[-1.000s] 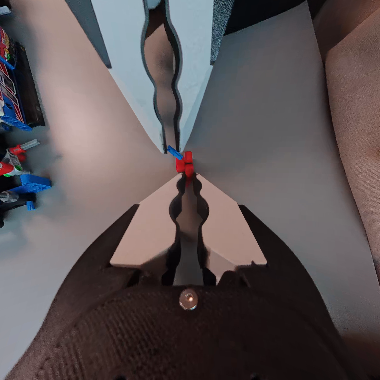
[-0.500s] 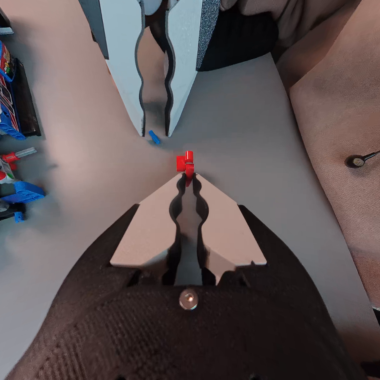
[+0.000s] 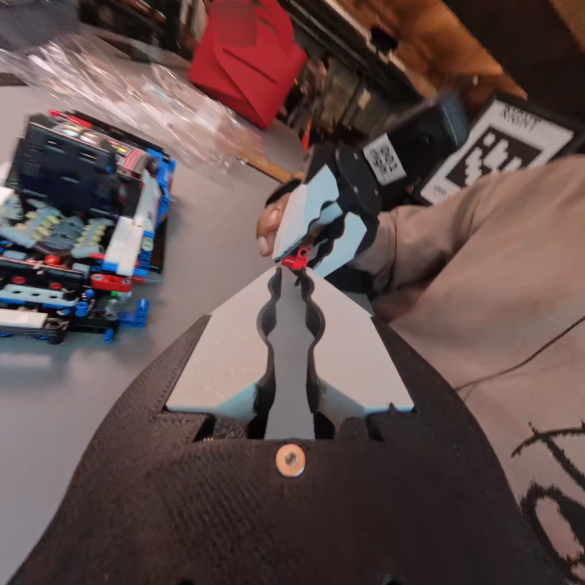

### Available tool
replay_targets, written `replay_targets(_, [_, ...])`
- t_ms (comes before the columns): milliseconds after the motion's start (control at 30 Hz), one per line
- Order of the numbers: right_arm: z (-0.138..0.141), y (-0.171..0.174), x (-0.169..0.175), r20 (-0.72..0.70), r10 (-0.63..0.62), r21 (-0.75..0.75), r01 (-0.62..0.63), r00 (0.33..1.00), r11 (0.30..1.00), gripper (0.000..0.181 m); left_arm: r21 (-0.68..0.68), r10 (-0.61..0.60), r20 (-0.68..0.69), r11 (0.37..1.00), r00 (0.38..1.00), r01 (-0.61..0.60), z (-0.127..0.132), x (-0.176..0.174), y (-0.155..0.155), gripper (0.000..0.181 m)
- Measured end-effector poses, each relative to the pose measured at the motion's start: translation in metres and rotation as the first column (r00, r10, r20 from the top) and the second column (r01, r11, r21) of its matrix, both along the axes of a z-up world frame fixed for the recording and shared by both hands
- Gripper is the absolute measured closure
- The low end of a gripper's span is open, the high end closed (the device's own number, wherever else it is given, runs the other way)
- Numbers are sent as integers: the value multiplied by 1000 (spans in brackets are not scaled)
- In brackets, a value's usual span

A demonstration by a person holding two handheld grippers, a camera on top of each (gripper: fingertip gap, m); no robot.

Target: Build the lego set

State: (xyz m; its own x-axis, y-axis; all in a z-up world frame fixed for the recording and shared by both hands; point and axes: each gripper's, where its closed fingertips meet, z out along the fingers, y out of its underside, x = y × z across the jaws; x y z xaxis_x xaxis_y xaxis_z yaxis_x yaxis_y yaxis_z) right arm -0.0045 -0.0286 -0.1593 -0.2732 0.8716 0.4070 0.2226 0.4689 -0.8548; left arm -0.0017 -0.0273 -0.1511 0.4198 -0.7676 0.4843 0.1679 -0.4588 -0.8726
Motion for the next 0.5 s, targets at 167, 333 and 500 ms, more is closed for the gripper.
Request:
replay_targets(167, [33,19,-10,-239,-241,-128,215,941,968,164,-68,92,328,995,940,-74,33,-9,14,152])
replay_targets(333, [45,6,-17,-321,-249,-106,227,914,968,164,-57,50,366,998,929,-31,42,10,11,160])
replay_targets(500, [39,-1,-16,-322,-192,13,207,927,978,165,-95,13,344,995,939,21,35,9,7,164])
